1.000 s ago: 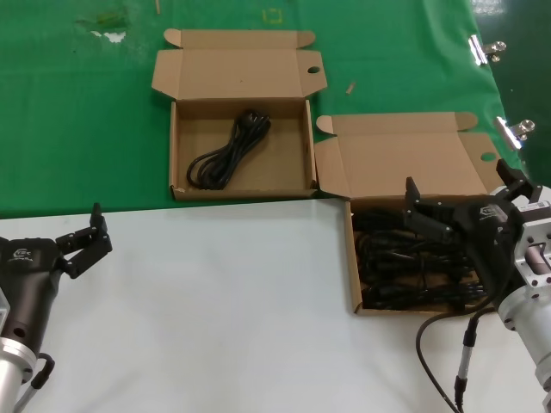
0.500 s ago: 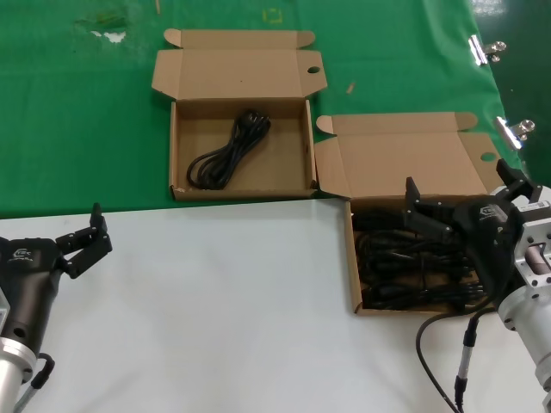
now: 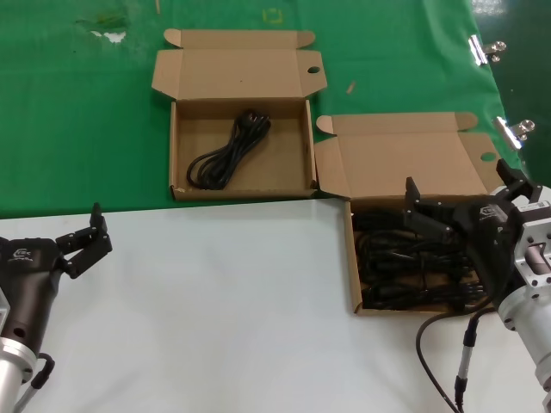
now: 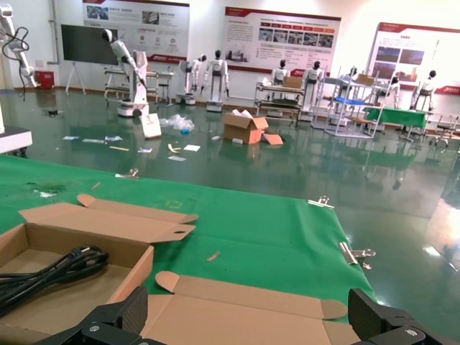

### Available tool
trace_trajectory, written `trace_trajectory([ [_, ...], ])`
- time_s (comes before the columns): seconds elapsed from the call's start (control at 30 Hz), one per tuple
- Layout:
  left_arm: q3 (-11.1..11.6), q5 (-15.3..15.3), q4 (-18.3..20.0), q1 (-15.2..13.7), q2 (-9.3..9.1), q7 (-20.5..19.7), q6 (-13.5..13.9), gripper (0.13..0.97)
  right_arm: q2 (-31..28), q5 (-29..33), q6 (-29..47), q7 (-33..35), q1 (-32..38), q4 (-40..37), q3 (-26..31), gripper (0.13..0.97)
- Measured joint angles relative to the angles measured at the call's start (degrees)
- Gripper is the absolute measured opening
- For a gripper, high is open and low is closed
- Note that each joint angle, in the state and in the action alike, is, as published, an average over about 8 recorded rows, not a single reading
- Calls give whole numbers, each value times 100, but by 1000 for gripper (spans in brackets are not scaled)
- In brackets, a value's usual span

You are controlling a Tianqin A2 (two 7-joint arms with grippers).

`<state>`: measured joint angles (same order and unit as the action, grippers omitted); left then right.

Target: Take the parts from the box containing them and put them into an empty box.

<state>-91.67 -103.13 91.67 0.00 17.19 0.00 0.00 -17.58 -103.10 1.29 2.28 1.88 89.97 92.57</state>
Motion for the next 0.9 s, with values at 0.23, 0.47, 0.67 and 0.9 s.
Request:
trace_trajectory([
  [0.23,0,0,0,0,0,0,0,966,0,0,0,0,0,0,0,966],
  [0.47,0,0,0,0,0,0,0,966,0,0,0,0,0,0,0,966],
  [0.67,0,0,0,0,0,0,0,966,0,0,0,0,0,0,0,966],
  [0.9,0,0,0,0,0,0,0,966,0,0,0,0,0,0,0,966],
])
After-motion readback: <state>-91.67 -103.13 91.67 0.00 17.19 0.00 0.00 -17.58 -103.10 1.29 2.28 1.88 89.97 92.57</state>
